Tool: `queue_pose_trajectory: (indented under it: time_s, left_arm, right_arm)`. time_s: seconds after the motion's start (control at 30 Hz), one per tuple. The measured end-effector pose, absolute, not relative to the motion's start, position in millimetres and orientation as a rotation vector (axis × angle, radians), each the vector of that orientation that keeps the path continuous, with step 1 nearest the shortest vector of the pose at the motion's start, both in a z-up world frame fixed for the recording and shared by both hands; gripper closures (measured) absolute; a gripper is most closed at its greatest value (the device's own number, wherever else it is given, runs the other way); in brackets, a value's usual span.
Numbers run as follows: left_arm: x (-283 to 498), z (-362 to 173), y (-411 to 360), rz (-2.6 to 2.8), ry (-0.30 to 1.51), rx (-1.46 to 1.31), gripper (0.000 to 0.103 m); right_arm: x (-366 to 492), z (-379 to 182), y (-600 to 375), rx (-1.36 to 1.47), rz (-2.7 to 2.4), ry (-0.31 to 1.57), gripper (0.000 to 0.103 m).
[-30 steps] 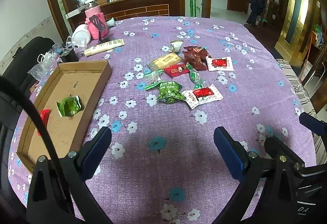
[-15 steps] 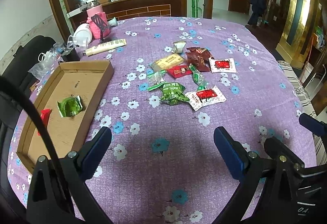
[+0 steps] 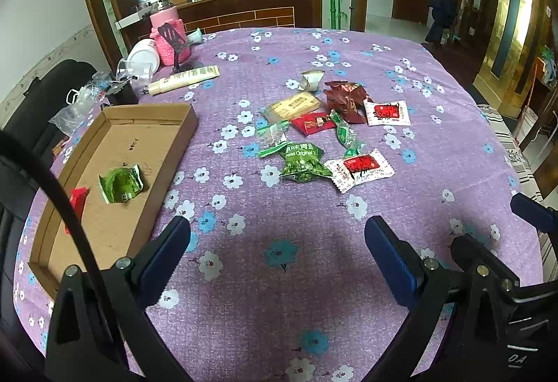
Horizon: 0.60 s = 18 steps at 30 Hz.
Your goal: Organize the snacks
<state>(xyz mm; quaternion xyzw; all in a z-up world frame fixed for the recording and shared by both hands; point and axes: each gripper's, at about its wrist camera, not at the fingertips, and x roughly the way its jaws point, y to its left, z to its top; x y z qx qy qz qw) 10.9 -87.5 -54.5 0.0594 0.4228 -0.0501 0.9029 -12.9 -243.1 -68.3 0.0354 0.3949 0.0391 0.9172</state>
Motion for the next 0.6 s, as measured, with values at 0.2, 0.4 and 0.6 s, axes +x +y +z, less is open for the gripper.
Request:
queue_pose_trajectory:
  time_s: [0.2, 0.4, 0.6]
  left_arm:
    - [20.3, -56.1, -78.9, -0.102, 0.888, 0.141, 0.003]
    - [39.8, -57.6, -51.1, -0.052, 0.9, 0.154, 0.003]
    - [57.9, -59.9, -34.1, -0.051, 0.951, 0.162, 0.003]
  right_arm:
    - [-7.7, -70.3, -239.3, 0.057, 0.088, 0.826, 0.0]
    - [9.1, -74.9, -238.4, 0.03, 0.119, 0.864, 0.0]
    - [48.6, -84.3, -214.7, -0.067, 0.291, 0.909, 0.0]
